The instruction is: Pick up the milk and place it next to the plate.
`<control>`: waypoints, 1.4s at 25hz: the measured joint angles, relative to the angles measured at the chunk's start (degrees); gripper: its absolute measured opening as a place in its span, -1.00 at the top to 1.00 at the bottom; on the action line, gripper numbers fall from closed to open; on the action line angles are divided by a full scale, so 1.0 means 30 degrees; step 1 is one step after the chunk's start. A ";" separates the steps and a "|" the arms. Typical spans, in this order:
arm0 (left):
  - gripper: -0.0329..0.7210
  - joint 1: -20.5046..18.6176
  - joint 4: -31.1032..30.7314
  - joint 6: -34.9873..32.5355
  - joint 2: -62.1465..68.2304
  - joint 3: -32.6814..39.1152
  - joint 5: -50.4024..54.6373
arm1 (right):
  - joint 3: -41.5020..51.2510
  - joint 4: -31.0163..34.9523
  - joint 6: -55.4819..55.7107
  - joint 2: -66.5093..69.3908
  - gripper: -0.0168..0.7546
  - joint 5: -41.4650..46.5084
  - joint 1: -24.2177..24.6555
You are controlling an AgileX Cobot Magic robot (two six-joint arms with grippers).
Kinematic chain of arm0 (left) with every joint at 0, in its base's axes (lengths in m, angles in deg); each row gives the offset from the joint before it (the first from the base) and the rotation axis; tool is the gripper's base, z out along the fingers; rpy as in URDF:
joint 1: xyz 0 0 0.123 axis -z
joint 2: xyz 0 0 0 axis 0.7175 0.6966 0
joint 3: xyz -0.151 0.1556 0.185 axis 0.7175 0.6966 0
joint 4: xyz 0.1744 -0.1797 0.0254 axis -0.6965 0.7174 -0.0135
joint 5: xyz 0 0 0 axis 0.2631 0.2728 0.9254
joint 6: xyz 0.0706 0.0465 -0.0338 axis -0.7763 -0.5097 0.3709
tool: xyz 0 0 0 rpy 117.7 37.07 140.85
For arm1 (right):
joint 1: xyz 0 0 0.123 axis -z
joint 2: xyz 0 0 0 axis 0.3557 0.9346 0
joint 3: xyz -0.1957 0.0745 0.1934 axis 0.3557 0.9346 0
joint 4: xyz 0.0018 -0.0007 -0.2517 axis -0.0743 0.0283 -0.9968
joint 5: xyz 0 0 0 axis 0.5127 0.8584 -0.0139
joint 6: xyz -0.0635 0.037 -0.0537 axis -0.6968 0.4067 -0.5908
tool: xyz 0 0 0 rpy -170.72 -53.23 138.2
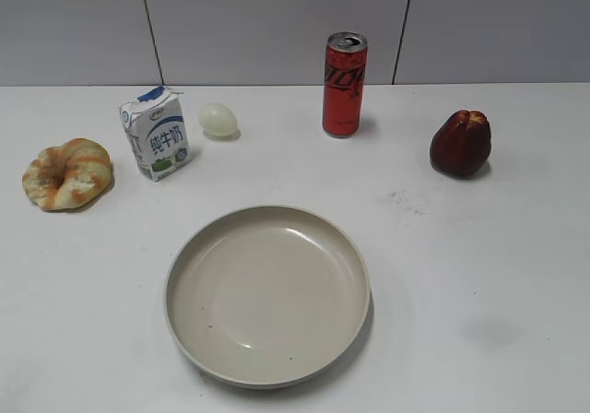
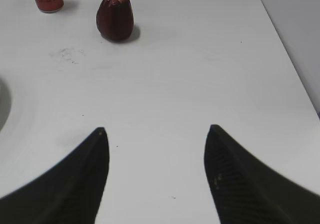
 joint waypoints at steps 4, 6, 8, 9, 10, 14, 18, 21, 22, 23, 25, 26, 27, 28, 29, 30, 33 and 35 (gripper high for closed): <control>-0.85 0.0000 0.0000 0.0000 0.0000 0.0000 0.0000 | 0.0000 0.0000 0.0000 0.0000 -0.23 0.0000 0.0000; -0.85 0.0000 0.0000 0.0000 0.0000 0.0000 0.0000 | 0.0000 0.0000 0.0000 0.0000 -0.23 0.0000 0.0000; -0.85 0.0000 0.0000 0.0000 0.0000 0.0000 0.0000 | 0.0000 0.0000 0.0000 0.0000 -0.23 0.0000 0.0000; -0.84 0.0000 0.0000 0.0000 0.0000 0.0000 0.0000 | 0.0000 0.0000 0.0000 0.0000 -0.23 0.0000 0.0000; -0.82 0.0000 0.0000 0.0000 0.0000 0.0000 0.0000 | 0.0000 0.0000 0.0000 0.0000 -0.23 0.0000 0.0000; -0.74 0.0000 0.0000 0.0000 0.0034 0.0000 -0.0041 | 0.0000 0.0000 0.0000 0.0000 -0.23 0.0000 0.0000; -0.72 0.0000 0.0000 0.0000 0.1206 -0.0534 -0.1625 | 0.0000 0.0000 0.0000 0.0000 -0.23 0.0000 0.0000; -0.71 0.0000 0.0019 0.0000 0.3934 -0.0756 -0.4190 | 0.0000 0.0000 0.0000 0.0000 -0.23 0.0000 0.0000; -0.71 0.0000 0.0065 0.0000 0.5235 -0.0763 -0.4965 | 0.0000 0.0000 0.0000 0.0000 -0.23 0.0000 0.0000; -0.71 0.0000 0.0141 0.0000 0.6400 -0.0763 -0.5908 | 0.0000 0.0000 0.0000 0.0000 -0.23 0.0000 0.0000; -0.71 0.0000 0.0473 -0.0029 0.9225 -0.0954 -0.7572 | 0.0000 0.0000 0.0000 0.0000 -0.23 0.0000 0.0000; -0.71 0.0000 0.0708 -0.0161 1.0905 -0.1202 -0.8123 | 0.0000 0.0000 0.0000 0.0000 -0.23 0.0000 0.0000; -0.71 0.0000 0.0949 -0.0428 1.2638 -0.1675 -0.8635 | 0.0000 0.0000 0.0000 0.0000 -0.23 0.0000 0.0000; -0.71 0.0000 0.1318 -0.0810 1.4376 -0.2443 -0.8955 | 0.0000 0.0000 0.0000 0.0000 -0.23 0.0000 0.0000; -0.71 0.0000 0.1678 -0.1401 1.5819 -0.3145 -0.9101 | 0.0000 0.0000 0.0000 0.0000 -0.23 0.0000 0.0000; -0.71 0.0000 0.2210 -0.2178 1.7531 -0.3950 -0.9167 | 0.0000 0.0000 0.0000 0.0000 -0.23 0.0000 0.0000; -0.71 0.0000 0.4105 -0.4837 2.2234 -0.7570 -0.8310 | 0.0000 0.0000 0.0000 0.0000 -0.23 0.0000 0.0000; -0.71 0.0000 0.5663 -0.6966 2.5185 -1.0386 -0.6789 | 0.0000 0.0000 0.0000 0.0000 -0.23 0.0000 0.0000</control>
